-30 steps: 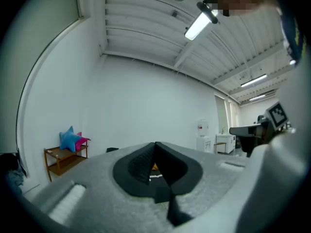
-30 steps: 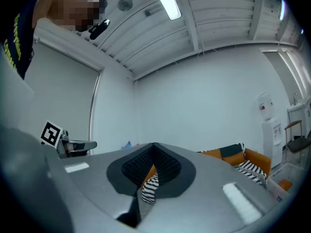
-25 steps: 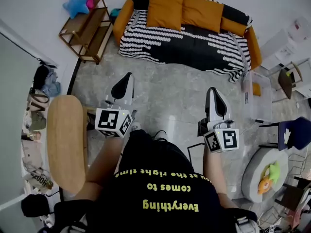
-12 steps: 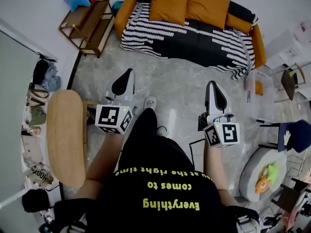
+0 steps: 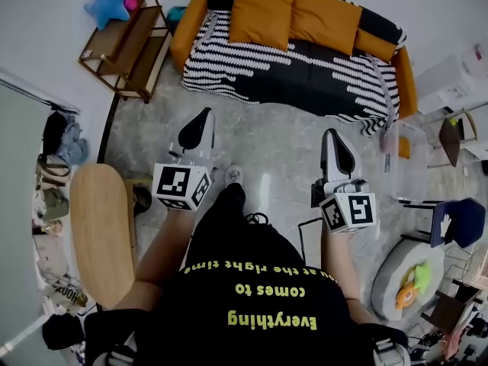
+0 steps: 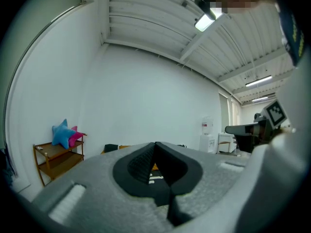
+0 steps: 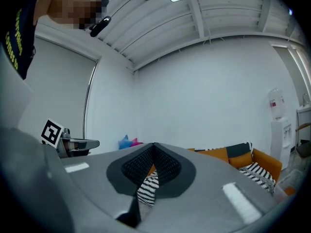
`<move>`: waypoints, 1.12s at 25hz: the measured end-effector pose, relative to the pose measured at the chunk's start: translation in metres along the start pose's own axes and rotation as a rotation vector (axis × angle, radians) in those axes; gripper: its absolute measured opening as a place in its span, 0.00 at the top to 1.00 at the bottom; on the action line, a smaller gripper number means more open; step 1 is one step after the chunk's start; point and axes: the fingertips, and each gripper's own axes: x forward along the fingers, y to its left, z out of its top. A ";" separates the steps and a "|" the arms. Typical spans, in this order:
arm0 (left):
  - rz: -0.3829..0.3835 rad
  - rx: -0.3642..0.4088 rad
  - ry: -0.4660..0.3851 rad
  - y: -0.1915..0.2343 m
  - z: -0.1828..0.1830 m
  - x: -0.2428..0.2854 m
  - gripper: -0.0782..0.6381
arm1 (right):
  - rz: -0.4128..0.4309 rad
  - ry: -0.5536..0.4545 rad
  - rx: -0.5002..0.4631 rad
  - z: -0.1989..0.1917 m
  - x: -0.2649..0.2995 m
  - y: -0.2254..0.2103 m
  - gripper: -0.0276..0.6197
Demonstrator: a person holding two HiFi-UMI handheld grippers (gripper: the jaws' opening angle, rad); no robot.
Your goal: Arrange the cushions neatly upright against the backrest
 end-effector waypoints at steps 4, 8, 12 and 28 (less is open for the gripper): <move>-0.019 0.008 -0.001 0.036 0.011 0.054 0.89 | 0.011 -0.003 -0.011 0.013 0.068 -0.007 0.94; -0.044 0.013 -0.009 0.070 0.022 0.100 0.89 | 0.007 -0.012 -0.012 0.018 0.122 -0.011 0.94; -0.060 0.027 -0.009 0.095 0.029 0.135 0.89 | -0.010 -0.003 0.005 0.016 0.161 -0.019 0.94; 0.061 -0.016 0.018 0.143 0.026 0.278 0.89 | 0.076 0.041 0.033 0.009 0.316 -0.119 0.94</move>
